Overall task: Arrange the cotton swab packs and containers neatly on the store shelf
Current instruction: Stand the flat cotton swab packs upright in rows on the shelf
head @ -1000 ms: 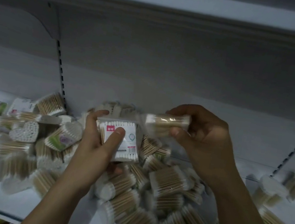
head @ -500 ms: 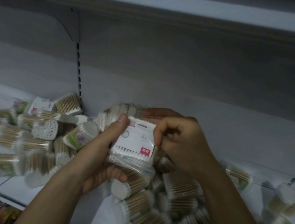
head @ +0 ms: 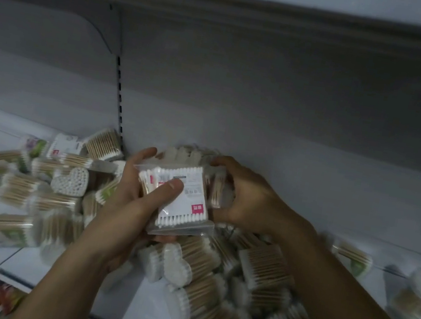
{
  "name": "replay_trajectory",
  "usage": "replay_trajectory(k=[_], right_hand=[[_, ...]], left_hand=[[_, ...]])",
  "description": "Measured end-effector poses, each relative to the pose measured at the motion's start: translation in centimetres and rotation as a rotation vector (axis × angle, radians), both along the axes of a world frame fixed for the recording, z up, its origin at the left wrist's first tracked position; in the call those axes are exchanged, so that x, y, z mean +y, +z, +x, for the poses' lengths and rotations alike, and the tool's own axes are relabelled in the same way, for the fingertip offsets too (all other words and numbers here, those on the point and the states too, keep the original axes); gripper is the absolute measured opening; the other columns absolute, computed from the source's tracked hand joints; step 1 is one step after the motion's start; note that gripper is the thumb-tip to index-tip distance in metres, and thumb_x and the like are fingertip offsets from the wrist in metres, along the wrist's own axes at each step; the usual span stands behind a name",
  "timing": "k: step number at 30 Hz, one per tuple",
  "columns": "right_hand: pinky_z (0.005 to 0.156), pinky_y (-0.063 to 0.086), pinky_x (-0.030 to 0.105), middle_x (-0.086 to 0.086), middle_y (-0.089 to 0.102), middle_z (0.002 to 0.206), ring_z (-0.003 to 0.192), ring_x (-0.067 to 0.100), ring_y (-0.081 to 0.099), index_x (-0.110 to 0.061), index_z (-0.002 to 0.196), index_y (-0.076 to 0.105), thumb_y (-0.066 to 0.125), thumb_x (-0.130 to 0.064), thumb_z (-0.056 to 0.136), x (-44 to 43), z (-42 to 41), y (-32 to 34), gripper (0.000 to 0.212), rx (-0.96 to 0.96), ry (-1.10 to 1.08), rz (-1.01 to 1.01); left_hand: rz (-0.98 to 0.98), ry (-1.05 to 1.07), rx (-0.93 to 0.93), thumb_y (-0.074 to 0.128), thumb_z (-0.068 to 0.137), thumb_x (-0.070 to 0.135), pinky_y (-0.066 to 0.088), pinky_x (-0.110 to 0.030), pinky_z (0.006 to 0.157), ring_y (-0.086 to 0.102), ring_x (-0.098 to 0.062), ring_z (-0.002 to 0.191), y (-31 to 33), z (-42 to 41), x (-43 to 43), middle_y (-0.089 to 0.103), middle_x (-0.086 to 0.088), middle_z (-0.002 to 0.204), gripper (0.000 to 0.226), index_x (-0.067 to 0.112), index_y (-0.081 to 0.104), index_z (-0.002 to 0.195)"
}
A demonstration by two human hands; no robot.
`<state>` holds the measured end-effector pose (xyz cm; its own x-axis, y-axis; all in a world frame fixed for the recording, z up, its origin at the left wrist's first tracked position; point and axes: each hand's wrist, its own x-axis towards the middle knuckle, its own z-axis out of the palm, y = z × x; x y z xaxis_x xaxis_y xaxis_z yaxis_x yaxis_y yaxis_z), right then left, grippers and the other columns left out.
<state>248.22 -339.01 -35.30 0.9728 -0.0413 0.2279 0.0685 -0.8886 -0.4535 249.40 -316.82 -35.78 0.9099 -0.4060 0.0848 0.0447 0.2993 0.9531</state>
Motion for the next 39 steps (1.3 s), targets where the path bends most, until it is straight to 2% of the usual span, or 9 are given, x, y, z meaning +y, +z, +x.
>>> replay_trajectory(k=[3, 6, 10, 14, 18, 24, 29, 36, 39], right_hand=[[0.071, 0.04, 0.013, -0.013, 0.061, 0.098, 0.09, -0.001, 0.057, -0.037, 0.108, 0.061, 0.088, -0.051, 0.067, -0.4, -1.4, 1.2, 0.051, -0.139, -0.059, 0.11], [0.075, 0.055, 0.032, -0.008, 0.069, 0.085, 0.072, 0.004, 0.066, -0.023, 0.095, 0.064, 0.073, -0.076, 0.064, -0.4, -2.4, 1.9, 0.062, -0.137, -0.2, 0.436], [0.064, 0.054, 0.04, 0.009, 0.075, 0.081, 0.062, 0.021, 0.068, -0.017, 0.099, 0.07, 0.045, -0.087, 0.07, 1.2, -3.5, 2.3, 0.08, 0.055, -0.186, 0.758], [0.084, 0.057, 0.049, 0.008, 0.073, 0.094, 0.086, 0.028, 0.071, -0.025, 0.098, 0.067, 0.031, -0.095, 0.066, 3.1, -3.3, 1.6, 0.085, -0.016, -0.244, 0.679], [0.095, 0.052, 0.053, 0.013, 0.069, 0.099, 0.097, 0.034, 0.067, -0.023, 0.087, 0.06, 0.029, -0.093, 0.072, 3.9, -3.5, 1.8, 0.078, -0.078, -0.284, 0.666], [0.066, 0.056, 0.041, 0.01, 0.073, 0.081, 0.073, 0.025, 0.072, -0.019, 0.104, 0.068, 0.034, -0.071, 0.096, 2.3, -3.9, 2.7, 0.062, 0.089, -0.145, 0.644], [0.089, 0.05, 0.036, 0.003, 0.066, 0.112, 0.105, 0.025, 0.062, -0.022, 0.114, 0.057, 0.066, -0.054, 0.088, -1.5, -1.7, 0.9, 0.043, 0.102, -0.299, 0.117], [0.079, 0.042, 0.024, 0.004, 0.065, 0.12, 0.107, 0.023, 0.061, -0.021, 0.122, 0.056, 0.088, -0.037, 0.066, -2.2, -0.5, -1.1, 0.066, 0.132, -0.223, -0.036], [0.077, 0.046, 0.023, -0.001, 0.064, 0.116, 0.1, 0.019, 0.062, -0.024, 0.126, 0.052, 0.084, -0.028, 0.071, -2.7, -1.6, 0.3, 0.064, 0.026, -0.262, 0.077]], left_hand=[[-0.021, 0.107, -0.102, 0.072, 0.084, 0.023, 0.064, -0.043, 0.069, 0.077, -0.027, 0.093, -0.8, 0.5, 0.0, 0.078, 0.002, 0.105, 0.071, 0.049, 0.04, 0.142], [0.111, 0.32, -0.339, 0.083, 0.083, 0.041, 0.054, -0.054, 0.1, 0.063, -0.024, 0.126, -1.5, 1.2, -0.2, 0.063, 0.006, 0.139, 0.077, 0.053, 0.038, 0.143], [0.27, 0.439, -0.669, 0.07, 0.092, 0.044, 0.03, -0.002, 0.106, 0.031, 0.023, 0.134, -1.4, 0.8, -1.6, 0.029, 0.051, 0.141, 0.076, 0.034, 0.027, 0.154], [0.234, 0.378, -0.77, 0.055, 0.098, 0.052, 0.035, -0.013, 0.111, 0.038, 0.007, 0.141, -1.5, -0.4, -3.5, 0.031, 0.039, 0.15, 0.073, 0.026, 0.022, 0.158], [0.303, 0.324, -0.727, 0.076, 0.069, 0.074, 0.041, -0.03, 0.116, 0.039, -0.004, 0.145, -0.7, -1.5, -3.8, 0.034, 0.02, 0.157, 0.111, 0.042, 0.014, 0.156], [0.325, 0.211, -0.681, 0.089, 0.076, 0.03, 0.052, -0.03, 0.102, 0.06, 0.001, 0.122, -0.7, -0.3, -2.8, 0.06, 0.027, 0.129, 0.107, 0.042, 0.017, 0.154], [0.218, 0.22, -0.552, 0.08, 0.071, 0.037, 0.057, -0.048, 0.097, 0.071, -0.014, 0.109, -1.4, -0.3, -2.1, 0.07, 0.008, 0.121, 0.101, 0.049, 0.019, 0.152], [0.22, 0.325, -0.53, 0.077, 0.085, 0.024, 0.05, -0.008, 0.08, 0.067, 0.012, 0.096, -1.7, -0.1, -1.7, 0.065, 0.044, 0.101, 0.095, 0.033, 0.016, 0.157], [0.23, 0.377, -0.505, 0.075, 0.091, 0.021, 0.049, -0.009, 0.08, 0.066, 0.011, 0.098, -1.6, 0.0, -1.5, 0.07, 0.028, 0.103, 0.089, 0.033, 0.016, 0.156]])
